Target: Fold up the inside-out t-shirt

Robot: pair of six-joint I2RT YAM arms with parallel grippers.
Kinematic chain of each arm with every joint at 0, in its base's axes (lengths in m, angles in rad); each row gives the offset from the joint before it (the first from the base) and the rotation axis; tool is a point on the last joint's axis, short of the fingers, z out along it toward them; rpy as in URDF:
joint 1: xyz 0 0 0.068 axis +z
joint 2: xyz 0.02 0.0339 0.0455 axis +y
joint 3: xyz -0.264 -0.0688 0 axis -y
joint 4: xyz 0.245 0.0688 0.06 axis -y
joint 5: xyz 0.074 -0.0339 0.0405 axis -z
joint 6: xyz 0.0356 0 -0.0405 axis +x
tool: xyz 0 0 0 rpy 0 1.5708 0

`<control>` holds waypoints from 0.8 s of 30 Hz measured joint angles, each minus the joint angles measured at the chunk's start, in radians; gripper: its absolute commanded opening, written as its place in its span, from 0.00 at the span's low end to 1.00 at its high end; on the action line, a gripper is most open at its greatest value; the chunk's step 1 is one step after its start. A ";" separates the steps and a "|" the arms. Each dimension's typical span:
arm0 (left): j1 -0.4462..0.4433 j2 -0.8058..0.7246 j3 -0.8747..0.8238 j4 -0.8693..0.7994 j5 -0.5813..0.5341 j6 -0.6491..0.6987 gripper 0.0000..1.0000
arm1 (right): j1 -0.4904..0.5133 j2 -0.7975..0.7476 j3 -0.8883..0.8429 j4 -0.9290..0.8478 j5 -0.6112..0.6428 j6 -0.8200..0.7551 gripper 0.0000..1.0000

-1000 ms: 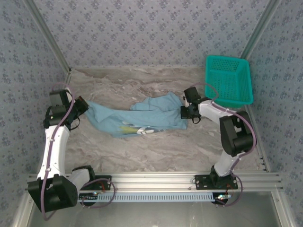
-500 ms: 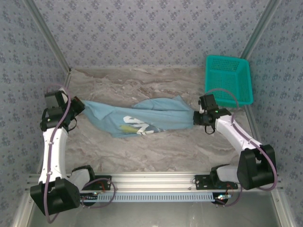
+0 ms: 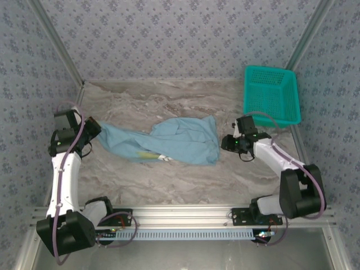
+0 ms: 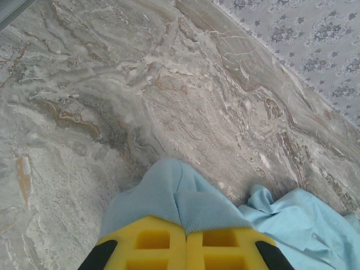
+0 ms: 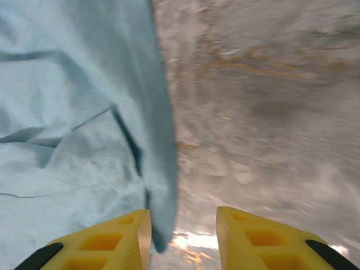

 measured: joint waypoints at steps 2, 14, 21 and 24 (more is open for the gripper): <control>0.000 0.000 -0.001 0.000 0.003 0.000 0.00 | 0.027 0.035 0.005 0.024 -0.021 0.001 0.38; 0.000 0.000 -0.001 0.007 0.018 0.000 0.00 | 0.072 0.233 0.092 0.099 -0.079 -0.016 0.39; 0.000 0.000 -0.001 0.007 0.023 0.000 0.00 | 0.089 0.262 0.098 0.101 -0.081 -0.028 0.39; 0.000 0.000 -0.001 0.007 0.026 0.000 0.00 | 0.097 0.262 0.098 0.098 -0.081 -0.031 0.38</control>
